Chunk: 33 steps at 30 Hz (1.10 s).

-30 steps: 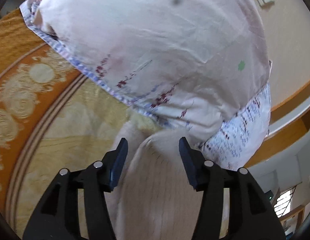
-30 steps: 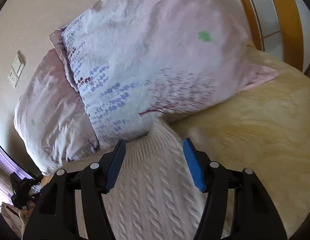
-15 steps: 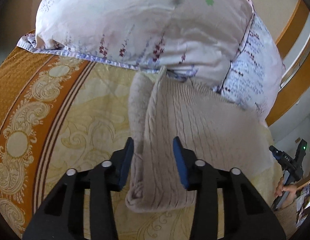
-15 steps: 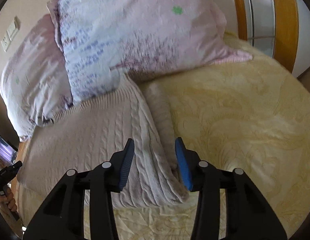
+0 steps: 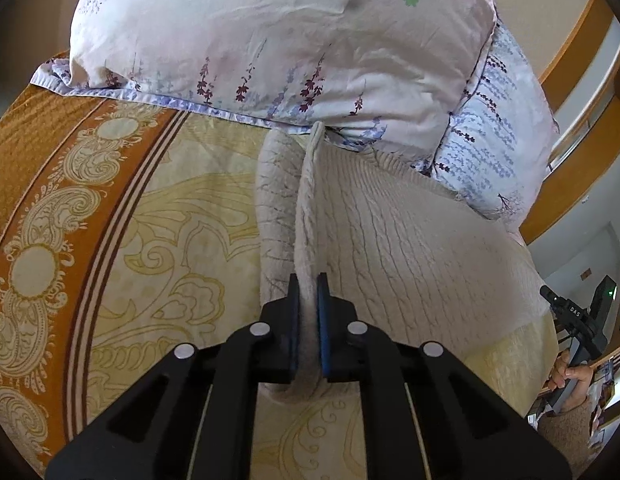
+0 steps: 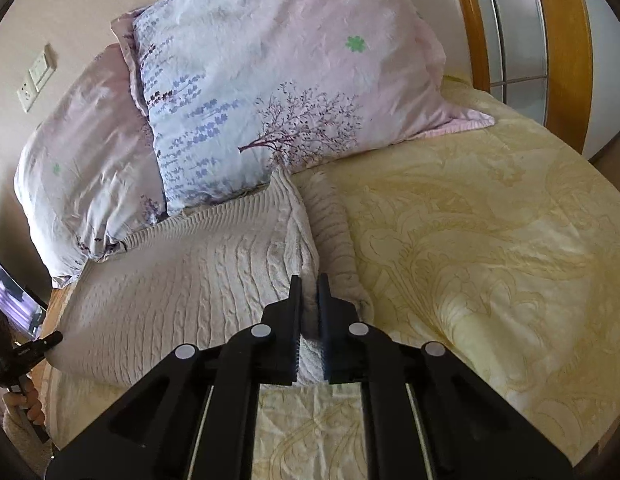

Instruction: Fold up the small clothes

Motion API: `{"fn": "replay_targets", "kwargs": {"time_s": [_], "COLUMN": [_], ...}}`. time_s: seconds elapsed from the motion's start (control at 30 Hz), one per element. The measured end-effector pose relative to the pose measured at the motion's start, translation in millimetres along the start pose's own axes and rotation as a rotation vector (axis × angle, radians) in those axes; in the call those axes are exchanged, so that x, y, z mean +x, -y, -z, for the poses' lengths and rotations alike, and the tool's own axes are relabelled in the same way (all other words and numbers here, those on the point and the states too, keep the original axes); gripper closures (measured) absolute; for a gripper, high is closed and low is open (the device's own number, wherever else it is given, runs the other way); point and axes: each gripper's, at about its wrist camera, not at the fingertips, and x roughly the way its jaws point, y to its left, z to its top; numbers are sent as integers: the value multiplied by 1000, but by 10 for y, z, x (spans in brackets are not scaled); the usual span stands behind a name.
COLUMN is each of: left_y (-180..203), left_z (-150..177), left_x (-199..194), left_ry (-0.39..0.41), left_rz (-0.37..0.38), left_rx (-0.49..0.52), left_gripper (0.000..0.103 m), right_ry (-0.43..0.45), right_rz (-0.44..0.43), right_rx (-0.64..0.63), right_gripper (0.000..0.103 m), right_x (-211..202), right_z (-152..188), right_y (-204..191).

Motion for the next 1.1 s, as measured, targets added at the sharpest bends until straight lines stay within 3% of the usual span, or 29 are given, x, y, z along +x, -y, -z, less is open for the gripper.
{"fn": "replay_targets", "kwargs": {"time_s": [0.33, 0.5, 0.57, 0.67, 0.77, 0.83, 0.93, 1.03, 1.1], "left_y": [-55, -28, -29, 1, 122, 254, 404, 399, 338], "left_z": [14, 23, 16, -9, -38, -49, -57, -48, -44], "left_x": [124, 143, 122, 1, -163, -183, -29, 145, 249], "left_ry": [-40, -39, -38, 2, 82, 96, 60, 19, -8], "left_rz": [-28, -39, -28, -32, -19, 16, 4, -22, -48], "left_rx": [27, 41, 36, 46, 80, 109, 145, 137, 114], "left_gripper": [95, 94, 90, 83, 69, 64, 63, 63, 63], "right_ry": [-84, -76, -75, -13, 46, 21, -42, -76, -127], "right_rz": [138, 195, 206, 180, 108, 30, -29, -18, 1], "right_rx": [19, -27, -35, -48, -130, -159, -180, -198, -192], "right_gripper": [95, 94, 86, 70, 70, 70, 70, 70, 63], "right_x": [128, 161, 140, 11, -53, 46, 317, 532, 693], "right_z": [253, 263, 237, 143, 30, -26, -66, -68, -53], "right_y": [86, -30, -72, -189, -460, -612, -811, -934, -939]}}
